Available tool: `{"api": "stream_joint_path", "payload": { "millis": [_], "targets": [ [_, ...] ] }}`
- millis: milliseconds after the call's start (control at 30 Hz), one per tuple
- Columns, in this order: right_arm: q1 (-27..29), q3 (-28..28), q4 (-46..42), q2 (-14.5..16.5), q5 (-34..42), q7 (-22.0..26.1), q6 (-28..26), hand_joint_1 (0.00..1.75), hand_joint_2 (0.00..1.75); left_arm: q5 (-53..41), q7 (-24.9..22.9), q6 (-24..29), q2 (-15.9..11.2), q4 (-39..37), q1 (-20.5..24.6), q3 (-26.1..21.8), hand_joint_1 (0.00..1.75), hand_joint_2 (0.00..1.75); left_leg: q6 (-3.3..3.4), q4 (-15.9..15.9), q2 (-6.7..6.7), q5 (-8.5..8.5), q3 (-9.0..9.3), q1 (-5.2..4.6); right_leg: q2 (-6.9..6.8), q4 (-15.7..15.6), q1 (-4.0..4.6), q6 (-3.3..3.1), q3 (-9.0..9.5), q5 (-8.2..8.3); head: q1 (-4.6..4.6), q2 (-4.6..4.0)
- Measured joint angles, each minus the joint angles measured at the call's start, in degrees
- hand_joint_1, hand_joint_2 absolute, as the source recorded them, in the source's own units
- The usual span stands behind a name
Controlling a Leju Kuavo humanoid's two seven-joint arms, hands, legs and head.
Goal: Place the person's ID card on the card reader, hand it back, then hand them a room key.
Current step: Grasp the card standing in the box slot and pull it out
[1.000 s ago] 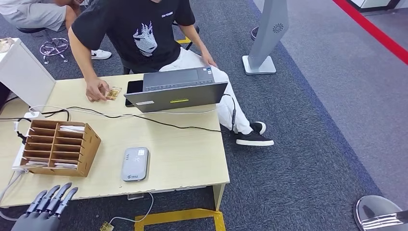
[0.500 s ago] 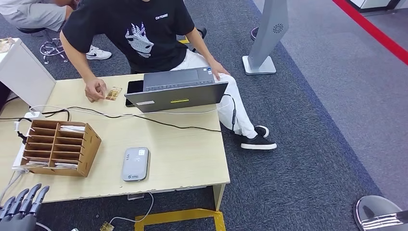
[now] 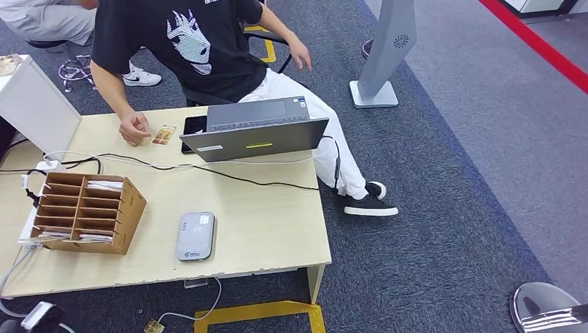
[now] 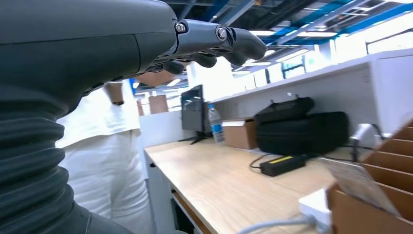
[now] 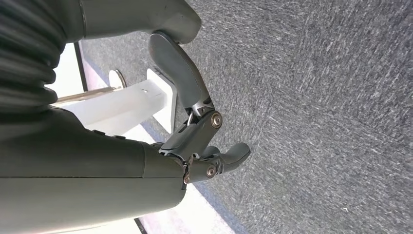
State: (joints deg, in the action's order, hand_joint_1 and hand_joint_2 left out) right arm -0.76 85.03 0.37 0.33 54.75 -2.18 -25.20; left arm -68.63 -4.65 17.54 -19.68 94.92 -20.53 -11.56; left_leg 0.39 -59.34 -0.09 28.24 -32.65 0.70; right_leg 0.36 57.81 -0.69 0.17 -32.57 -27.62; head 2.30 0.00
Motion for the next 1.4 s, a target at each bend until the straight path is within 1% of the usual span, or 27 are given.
{"api": "stream_joint_path", "payload": {
  "millis": [133, 300, 433, 633, 833, 1000, 1167, 1400],
  "targets": [
    [-0.2, 0.1, 0.0, 0.0, -0.8, 0.1, 0.3, 0.0, 1.75, -0.4, 3.3, 3.4, 2.5, -4.8, 3.8, -2.9, 0.0, 1.75, 0.0, 0.0, -0.04, -0.01, 0.01, 0.0, -0.03, 0.0, 0.0, 0.0, 0.01, 0.0, 0.01, 0.0],
    [-0.7, 0.2, 0.0, -0.2, -1.8, 0.5, 0.7, 0.0, 1.75, -0.8, 5.2, 5.9, 3.7, -10.3, 9.5, -3.2, 0.0, 1.75, 0.02, 0.0, -0.09, -0.04, 0.01, -0.01, -0.09, 0.0, 0.0, 0.02, 0.01, 0.03, -0.01, 0.0],
    [-1.1, 0.3, 0.0, -0.4, -2.0, 0.5, 0.8, 0.0, 1.75, -0.8, 5.0, 6.3, 3.9, -13.2, 13.8, -1.2, 0.0, 1.75, 0.04, 0.0, -0.1, -0.07, 0.01, -0.02, -0.09, 0.0, 0.0, 0.03, 0.01, 0.07, -0.01, 0.0],
    [-1.5, 0.3, 0.0, -0.6, -2.0, 0.5, 1.0, 0.0, 1.75, -1.5, 3.0, 6.0, 4.1, -15.8, 18.2, 4.4, 0.0, 1.75, 0.04, -0.1, -0.09, -0.07, 0.01, -0.03, -0.07, 0.0, -0.01, 0.03, 0.01, 0.09, 0.0, 0.0],
    [-1.9, 0.3, 0.0, -0.6, -2.0, 0.6, 1.2, 0.0, 1.75, -1.7, 2.3, 5.9, 4.5, -17.7, 20.9, 8.8, 0.0, 1.75, 0.04, -0.1, -0.09, -0.07, 0.01, -0.03, -0.05, 0.0, -0.01, 0.02, -0.01, 0.1, 0.0, 0.0],
    [-1.9, 0.3, 0.0, -0.6, -2.0, 0.6, 0.8, 0.0, 1.75, -0.9, 1.8, 6.1, 4.7, -18.9, 21.8, 11.4, 0.0, 1.75, 0.04, -0.1, -0.08, -0.07, 0.02, -0.03, -0.04, 0.0, -0.01, 0.02, -0.01, 0.1, 0.01, 0.0],
    [-1.9, 0.3, 0.0, -0.6, -1.9, 0.6, 0.6, 0.0, 1.75, 0.1, 1.4, 6.0, 4.7, -19.2, 21.8, 12.5, 0.0, 1.75, 0.04, -0.1, -0.08, -0.07, 0.01, -0.03, -0.04, 0.0, -0.01, 0.02, -0.01, 0.1, -0.01, 0.0],
    [-1.8, 0.3, 0.0, -0.6, -1.9, 0.7, 0.5, 0.0, 1.75, 1.7, 0.8, 4.8, 4.7, -20.3, 21.8, 12.8, 0.0, 1.75, 0.04, -0.1, -0.08, -0.07, 0.01, -0.03, -0.04, 0.0, -0.01, 0.02, -0.01, 0.1, 0.0, 0.0]
  ]
}}
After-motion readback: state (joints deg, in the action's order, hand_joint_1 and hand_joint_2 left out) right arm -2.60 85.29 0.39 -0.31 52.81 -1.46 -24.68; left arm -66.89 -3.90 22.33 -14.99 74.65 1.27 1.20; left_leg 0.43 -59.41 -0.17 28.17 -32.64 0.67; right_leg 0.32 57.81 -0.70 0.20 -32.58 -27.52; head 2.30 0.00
